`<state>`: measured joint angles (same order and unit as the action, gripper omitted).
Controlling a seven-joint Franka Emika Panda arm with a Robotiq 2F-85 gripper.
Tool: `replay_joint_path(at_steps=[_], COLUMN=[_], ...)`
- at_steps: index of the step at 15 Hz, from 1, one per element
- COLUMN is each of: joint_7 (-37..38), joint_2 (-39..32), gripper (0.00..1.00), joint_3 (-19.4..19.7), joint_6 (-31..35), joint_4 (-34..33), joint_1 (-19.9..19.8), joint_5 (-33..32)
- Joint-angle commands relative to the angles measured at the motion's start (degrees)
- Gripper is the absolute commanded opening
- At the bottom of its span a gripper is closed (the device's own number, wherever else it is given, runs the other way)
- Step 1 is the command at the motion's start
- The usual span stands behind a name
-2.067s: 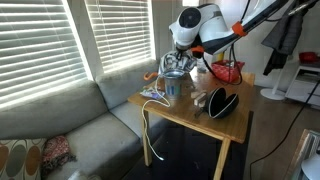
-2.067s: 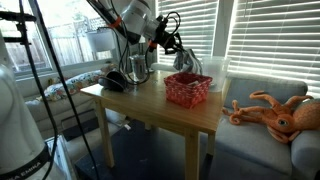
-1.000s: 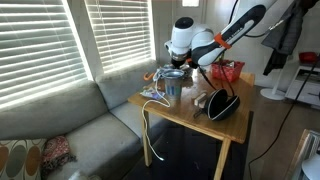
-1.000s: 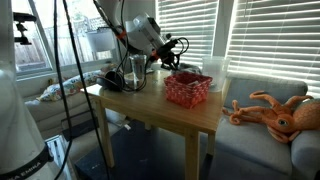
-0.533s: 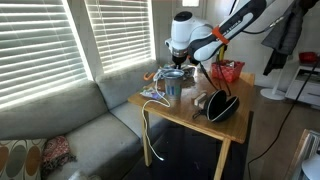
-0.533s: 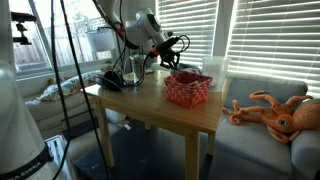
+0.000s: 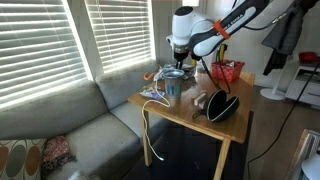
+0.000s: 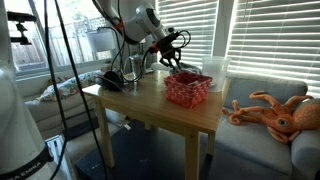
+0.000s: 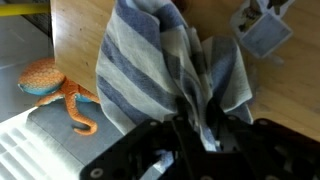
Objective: Put the striped towel on the brown table
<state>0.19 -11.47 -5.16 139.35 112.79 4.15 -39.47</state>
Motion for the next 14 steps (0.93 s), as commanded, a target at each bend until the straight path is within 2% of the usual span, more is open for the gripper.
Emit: replay_joint_path(at_steps=[1,4,7,11,14], joint_7=[-2.3,-8.1,-7.7,-4.8,-3.5], joint_2=[4.3,7.7,10.2,13.5,15.3], gripper=[0.59,0.80,0.99,1.00,1.00], joint_3=[0.1,-1.1,-0.8,-0.1,0.5], joint_6=[-2.9,-8.5,-16.2,-23.7,-27.6], joint_4=[0.6,0.7,-0.5,-0.5,0.2], joint_1=[0.5,0.4,0.6,0.3,0.0], joint_5=[5.6,16.6,22.4,26.7,27.5])
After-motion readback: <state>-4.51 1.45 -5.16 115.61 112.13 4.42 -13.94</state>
